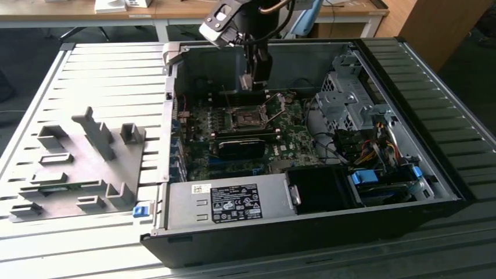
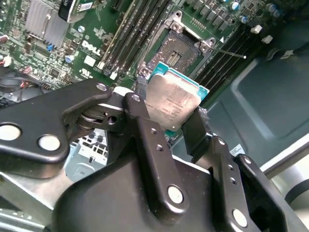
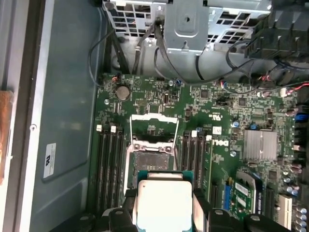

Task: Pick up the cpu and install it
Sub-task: 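Place the cpu into insertion slot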

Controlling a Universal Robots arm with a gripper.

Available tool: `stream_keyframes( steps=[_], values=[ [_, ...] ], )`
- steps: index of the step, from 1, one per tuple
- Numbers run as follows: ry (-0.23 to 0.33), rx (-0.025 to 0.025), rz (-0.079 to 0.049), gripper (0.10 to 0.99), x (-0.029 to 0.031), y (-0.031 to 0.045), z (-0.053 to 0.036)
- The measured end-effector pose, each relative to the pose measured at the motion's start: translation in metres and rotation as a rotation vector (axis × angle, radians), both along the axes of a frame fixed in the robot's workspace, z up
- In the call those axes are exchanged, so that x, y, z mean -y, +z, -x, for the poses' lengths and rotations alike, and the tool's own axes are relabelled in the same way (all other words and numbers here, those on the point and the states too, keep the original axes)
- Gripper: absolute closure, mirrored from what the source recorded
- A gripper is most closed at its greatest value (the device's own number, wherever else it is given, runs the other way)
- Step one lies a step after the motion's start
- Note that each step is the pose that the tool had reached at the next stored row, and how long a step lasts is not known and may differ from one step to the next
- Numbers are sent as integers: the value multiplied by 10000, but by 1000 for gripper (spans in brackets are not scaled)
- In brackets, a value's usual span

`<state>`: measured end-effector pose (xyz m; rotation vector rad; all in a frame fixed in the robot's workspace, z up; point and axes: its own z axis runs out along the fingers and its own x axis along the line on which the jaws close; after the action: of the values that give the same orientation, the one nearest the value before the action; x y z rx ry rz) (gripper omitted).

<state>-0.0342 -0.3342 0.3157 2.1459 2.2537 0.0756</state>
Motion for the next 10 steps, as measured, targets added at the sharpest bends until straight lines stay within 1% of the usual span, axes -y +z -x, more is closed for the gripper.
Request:
stream_keyframes(
  steps=[10],
  values=[
    [0,0,7,545,-16,-172,0]
  ],
)
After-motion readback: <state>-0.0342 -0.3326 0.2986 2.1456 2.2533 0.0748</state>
